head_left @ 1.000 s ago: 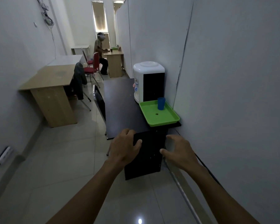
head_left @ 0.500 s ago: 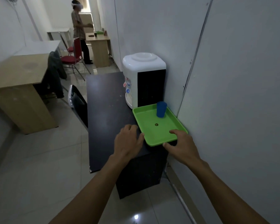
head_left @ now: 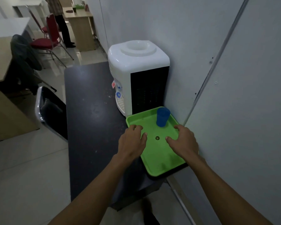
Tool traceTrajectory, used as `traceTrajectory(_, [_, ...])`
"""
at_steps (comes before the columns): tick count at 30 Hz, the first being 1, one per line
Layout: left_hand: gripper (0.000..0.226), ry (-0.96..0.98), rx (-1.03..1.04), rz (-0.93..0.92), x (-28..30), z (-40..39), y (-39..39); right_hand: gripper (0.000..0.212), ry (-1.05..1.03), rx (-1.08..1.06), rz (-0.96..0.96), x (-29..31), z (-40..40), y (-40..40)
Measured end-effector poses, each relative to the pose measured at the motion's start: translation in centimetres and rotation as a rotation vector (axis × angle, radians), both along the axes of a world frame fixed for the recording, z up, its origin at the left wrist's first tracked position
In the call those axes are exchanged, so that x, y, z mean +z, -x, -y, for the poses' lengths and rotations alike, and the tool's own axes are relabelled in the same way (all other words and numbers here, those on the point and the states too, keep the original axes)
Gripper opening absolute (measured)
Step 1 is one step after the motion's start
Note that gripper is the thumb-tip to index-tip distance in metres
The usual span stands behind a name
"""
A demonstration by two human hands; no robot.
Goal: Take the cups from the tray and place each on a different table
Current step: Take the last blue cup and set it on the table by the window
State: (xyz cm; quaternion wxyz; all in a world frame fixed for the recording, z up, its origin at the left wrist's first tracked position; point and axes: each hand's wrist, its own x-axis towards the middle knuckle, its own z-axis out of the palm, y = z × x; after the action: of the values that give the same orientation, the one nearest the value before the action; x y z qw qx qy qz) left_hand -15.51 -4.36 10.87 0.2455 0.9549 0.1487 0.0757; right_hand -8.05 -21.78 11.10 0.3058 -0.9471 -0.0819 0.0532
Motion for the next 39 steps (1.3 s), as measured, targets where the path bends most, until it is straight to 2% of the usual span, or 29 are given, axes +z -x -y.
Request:
traceTrajectory(10, [0.043, 0.091, 0.009, -0.103, -4.0, -2.6, -11.6, 0.069, 0.002, -0.103, -0.099, -5.7, -4.4, -11.9])
traceTrajectory(17, [0.041, 0.158, 0.015, -0.141, -6.8, -3.7, -16.7, 0.085, -0.069, -0.110, -0.167, -9.2, -6.3, -17.3])
traceTrajectory(27, [0.038, 0.174, 0.005, -0.154, -9.2, -4.9, -19.5, 0.087, -0.335, -0.157, -0.192, -12.5, -7.2, -19.4])
traceTrajectory(30, [0.037, 0.177, 0.007, -0.157, -9.4, -5.3, -19.8, 0.089, -0.361, -0.156, -0.183, -13.0, -7.2, -19.6])
traceTrajectory(39, [0.036, 0.199, 0.012, -0.120, -8.7, -6.4, -19.0, 0.074, -0.404, -0.128, -0.084, -13.2, -6.5, -18.3])
